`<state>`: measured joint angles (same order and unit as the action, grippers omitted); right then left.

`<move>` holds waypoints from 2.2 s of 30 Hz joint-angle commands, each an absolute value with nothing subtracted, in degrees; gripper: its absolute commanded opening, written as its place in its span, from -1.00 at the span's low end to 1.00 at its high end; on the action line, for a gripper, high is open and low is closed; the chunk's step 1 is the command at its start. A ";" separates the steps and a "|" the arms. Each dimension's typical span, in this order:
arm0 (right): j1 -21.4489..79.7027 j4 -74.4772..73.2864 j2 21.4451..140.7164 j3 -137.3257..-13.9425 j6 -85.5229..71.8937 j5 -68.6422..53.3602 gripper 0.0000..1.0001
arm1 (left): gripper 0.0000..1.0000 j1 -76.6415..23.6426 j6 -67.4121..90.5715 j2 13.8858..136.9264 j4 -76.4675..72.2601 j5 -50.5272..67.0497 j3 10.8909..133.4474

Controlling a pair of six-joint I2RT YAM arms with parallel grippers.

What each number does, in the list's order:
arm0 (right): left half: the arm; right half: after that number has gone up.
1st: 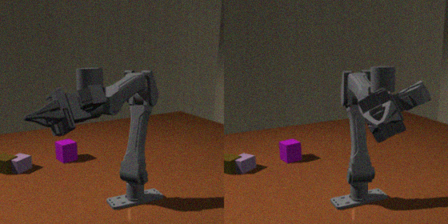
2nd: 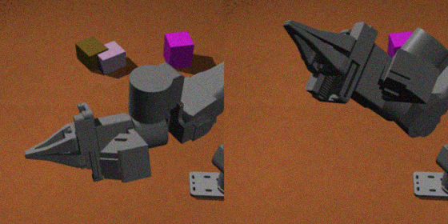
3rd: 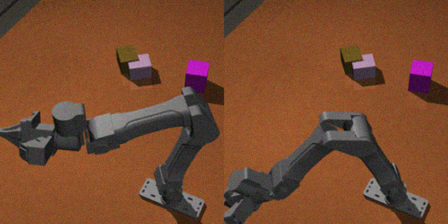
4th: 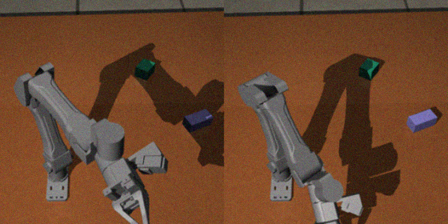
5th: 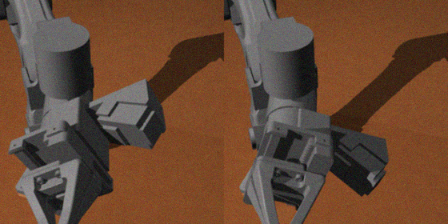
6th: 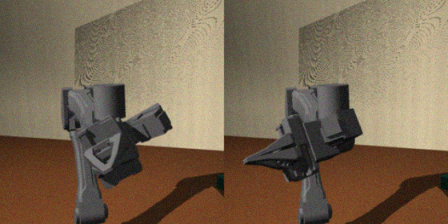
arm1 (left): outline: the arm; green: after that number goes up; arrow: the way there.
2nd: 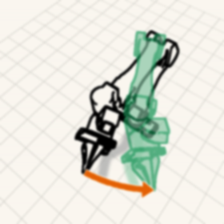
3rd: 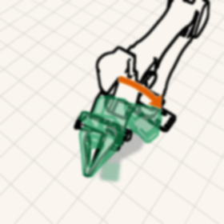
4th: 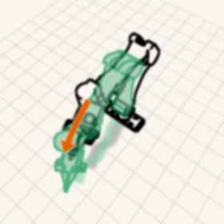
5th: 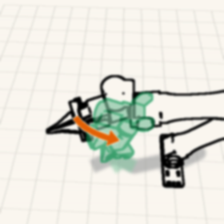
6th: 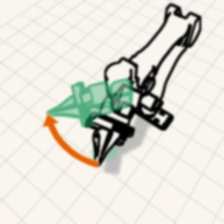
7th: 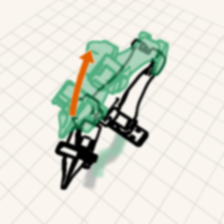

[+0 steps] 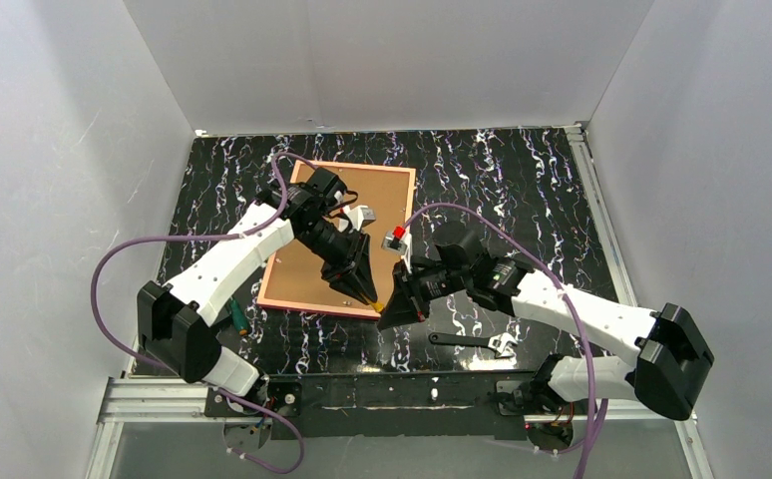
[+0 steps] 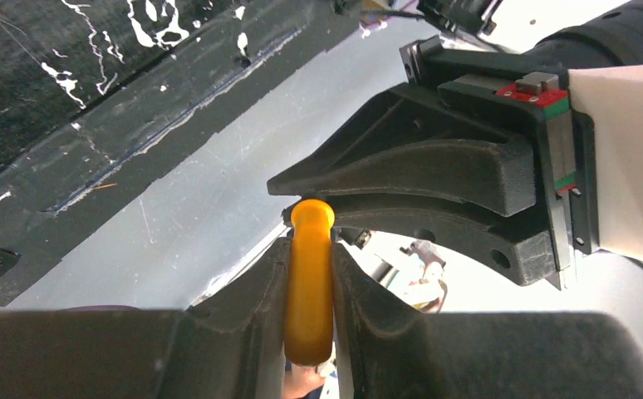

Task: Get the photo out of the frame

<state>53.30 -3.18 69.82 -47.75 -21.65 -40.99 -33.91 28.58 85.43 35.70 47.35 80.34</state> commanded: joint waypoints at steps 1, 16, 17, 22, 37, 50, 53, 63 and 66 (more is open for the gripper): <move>52.91 7.64 70.48 -44.98 -29.35 -39.24 -0.97 | -0.87 -33.36 31.34 84.49 39.61 46.60 80.76; 47.14 38.98 72.58 -34.62 -62.49 -31.37 -0.97 | 0.80 -26.11 36.66 63.96 20.90 31.88 69.01; 47.18 38.58 72.87 -35.27 -62.54 -31.34 -0.97 | 0.75 -26.11 37.42 63.84 20.28 32.13 68.56; 49.43 40.17 72.58 -34.98 -62.00 -28.97 -0.97 | 0.76 -26.11 44.74 63.89 9.54 33.55 64.52; 54.67 35.54 71.83 -37.32 -57.69 -24.75 -0.97 | -0.26 -27.68 45.38 70.86 6.12 34.82 67.91; 54.47 4.60 67.76 -48.37 -47.17 -19.99 0.12 | -1.00 -28.19 44.23 77.54 8.69 52.07 72.67; 53.75 2.29 68.10 -50.15 -45.49 -20.79 0.19 | -1.00 -28.38 43.14 77.91 9.57 53.49 72.99; 49.66 2.82 71.40 -53.31 -45.95 -26.64 -0.07 | -1.00 -28.87 39.05 78.25 13.62 53.58 75.19; 49.66 4.02 72.69 -54.23 -45.74 -29.19 -0.66 | -1.00 -29.00 35.85 79.17 18.13 51.41 77.32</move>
